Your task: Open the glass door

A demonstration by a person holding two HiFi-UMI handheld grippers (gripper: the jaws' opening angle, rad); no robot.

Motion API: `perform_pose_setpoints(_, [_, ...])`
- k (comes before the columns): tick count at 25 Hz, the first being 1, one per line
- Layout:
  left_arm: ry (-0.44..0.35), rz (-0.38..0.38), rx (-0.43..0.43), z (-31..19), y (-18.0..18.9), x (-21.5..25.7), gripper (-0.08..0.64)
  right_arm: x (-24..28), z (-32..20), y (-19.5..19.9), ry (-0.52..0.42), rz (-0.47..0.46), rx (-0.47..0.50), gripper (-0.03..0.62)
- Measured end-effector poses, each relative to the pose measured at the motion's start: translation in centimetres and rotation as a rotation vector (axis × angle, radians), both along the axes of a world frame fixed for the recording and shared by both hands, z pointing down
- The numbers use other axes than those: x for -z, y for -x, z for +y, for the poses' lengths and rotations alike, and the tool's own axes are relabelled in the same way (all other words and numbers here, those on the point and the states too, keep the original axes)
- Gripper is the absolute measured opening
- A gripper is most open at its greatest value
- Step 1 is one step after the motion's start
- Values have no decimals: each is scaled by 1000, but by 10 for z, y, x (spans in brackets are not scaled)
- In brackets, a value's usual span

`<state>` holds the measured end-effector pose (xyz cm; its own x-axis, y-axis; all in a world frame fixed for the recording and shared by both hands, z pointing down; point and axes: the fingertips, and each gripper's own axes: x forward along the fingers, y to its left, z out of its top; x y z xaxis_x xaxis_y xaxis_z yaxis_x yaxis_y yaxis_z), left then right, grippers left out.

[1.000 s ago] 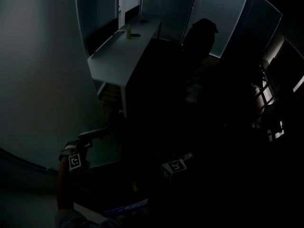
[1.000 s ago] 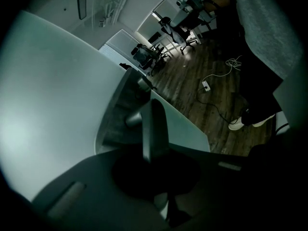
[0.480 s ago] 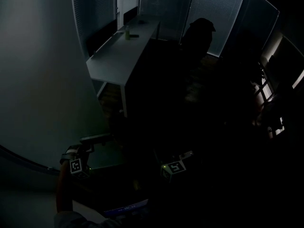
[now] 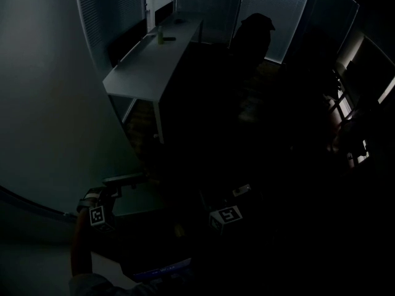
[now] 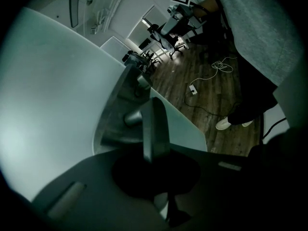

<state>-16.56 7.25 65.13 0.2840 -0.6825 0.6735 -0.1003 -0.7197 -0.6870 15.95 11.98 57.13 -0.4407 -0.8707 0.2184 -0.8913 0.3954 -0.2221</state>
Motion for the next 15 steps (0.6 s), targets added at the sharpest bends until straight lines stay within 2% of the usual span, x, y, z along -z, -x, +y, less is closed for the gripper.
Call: perform_pose_setpoints(15, [4, -27, -62, 49, 3, -1, 2, 2, 49, 3, -16, -1, -34, 2])
